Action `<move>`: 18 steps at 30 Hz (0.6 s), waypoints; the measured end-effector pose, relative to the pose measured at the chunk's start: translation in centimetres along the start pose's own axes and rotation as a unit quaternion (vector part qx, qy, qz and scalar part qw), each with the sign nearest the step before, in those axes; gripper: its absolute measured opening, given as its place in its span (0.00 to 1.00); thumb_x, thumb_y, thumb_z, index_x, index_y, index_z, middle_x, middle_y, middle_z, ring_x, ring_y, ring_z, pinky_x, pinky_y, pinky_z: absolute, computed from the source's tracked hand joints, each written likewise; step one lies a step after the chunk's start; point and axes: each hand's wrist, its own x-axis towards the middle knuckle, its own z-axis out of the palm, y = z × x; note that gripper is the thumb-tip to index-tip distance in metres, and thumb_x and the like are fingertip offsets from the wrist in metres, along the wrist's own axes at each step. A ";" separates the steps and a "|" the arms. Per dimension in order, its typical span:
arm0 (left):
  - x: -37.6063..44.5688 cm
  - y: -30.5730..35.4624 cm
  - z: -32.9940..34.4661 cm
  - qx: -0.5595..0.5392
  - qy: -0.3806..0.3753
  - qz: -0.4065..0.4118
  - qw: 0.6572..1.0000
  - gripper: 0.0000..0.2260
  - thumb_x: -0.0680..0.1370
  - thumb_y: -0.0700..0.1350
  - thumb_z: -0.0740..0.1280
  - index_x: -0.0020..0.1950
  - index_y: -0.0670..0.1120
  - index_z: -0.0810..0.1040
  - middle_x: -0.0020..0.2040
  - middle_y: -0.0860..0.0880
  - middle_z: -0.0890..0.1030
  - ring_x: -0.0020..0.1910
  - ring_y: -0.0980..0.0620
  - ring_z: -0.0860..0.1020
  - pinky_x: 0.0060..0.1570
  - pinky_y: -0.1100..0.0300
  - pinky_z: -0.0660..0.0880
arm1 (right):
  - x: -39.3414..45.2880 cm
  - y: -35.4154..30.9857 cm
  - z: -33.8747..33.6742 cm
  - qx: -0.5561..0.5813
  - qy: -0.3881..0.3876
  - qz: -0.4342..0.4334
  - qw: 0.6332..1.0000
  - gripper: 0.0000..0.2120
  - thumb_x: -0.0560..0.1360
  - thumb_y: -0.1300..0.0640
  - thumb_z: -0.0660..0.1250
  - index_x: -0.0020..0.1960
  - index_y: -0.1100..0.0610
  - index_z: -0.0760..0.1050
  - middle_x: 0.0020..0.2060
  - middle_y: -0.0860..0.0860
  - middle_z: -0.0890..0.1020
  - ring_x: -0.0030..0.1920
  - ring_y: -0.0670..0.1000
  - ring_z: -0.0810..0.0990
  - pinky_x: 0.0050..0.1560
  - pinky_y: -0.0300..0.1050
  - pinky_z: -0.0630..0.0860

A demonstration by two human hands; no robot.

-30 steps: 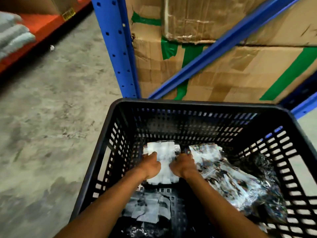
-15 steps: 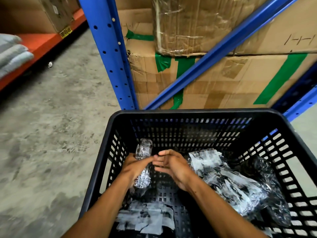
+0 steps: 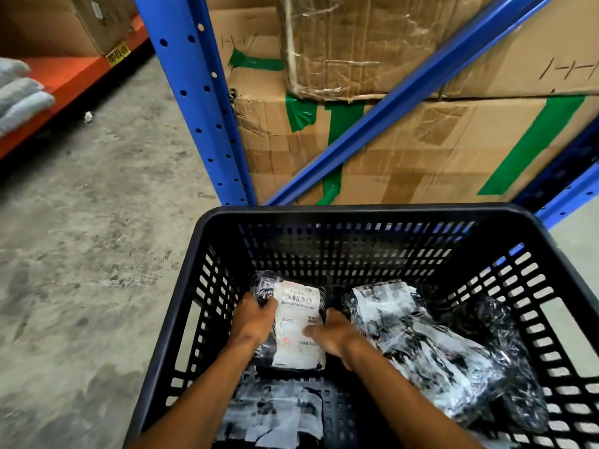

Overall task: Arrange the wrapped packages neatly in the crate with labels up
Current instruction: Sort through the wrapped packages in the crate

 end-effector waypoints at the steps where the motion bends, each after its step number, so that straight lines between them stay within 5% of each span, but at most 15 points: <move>1: 0.2 -0.2 0.1 0.044 0.011 0.018 0.999 0.18 0.78 0.48 0.63 0.58 0.35 0.75 0.54 0.37 0.81 0.52 0.39 0.79 0.47 0.54 0.74 | 0.2 0.0 0.2 -0.012 -0.002 0.012 1.000 0.21 0.75 0.57 0.68 0.65 0.62 0.69 0.63 0.56 0.77 0.61 0.55 0.76 0.57 0.45 0.74; 5: 0.7 -1.1 1.0 0.196 -0.033 0.066 0.978 0.16 0.75 0.39 0.62 0.62 0.39 0.76 0.62 0.39 0.78 0.59 0.41 0.77 0.57 0.52 0.76 | 0.7 0.5 1.3 -0.066 -0.045 0.037 0.996 0.25 0.75 0.57 0.67 0.69 0.63 0.65 0.65 0.56 0.75 0.61 0.55 0.75 0.56 0.46 0.74; 9: -0.9 -0.7 1.3 0.268 -0.108 0.057 0.956 0.23 0.74 0.39 0.66 0.69 0.44 0.69 0.77 0.36 0.54 0.75 0.38 0.57 0.67 0.52 0.68 | 1.3 1.3 2.0 -0.077 -0.037 0.031 0.996 0.34 0.75 0.62 0.66 0.77 0.61 0.55 0.68 0.57 0.74 0.65 0.55 0.74 0.59 0.42 0.73; 13: -1.3 -1.1 0.5 0.318 -0.114 0.079 0.938 0.34 0.76 0.46 0.68 0.78 0.49 0.55 0.79 0.40 0.48 0.77 0.40 0.51 0.69 0.51 0.65 | 1.6 1.7 2.0 -0.069 -0.024 0.020 0.997 0.28 0.74 0.64 0.63 0.73 0.62 0.63 0.67 0.57 0.75 0.65 0.56 0.75 0.64 0.46 0.74; 18: -2.3 -0.6 -0.2 0.325 -0.171 0.077 0.927 0.31 0.77 0.49 0.66 0.77 0.49 0.58 0.79 0.41 0.51 0.77 0.40 0.53 0.72 0.49 0.61 | -0.5 -0.8 -0.2 -0.178 0.012 -0.085 0.980 0.16 0.75 0.67 0.61 0.61 0.59 0.77 0.58 0.55 0.81 0.55 0.53 0.80 0.50 0.39 0.73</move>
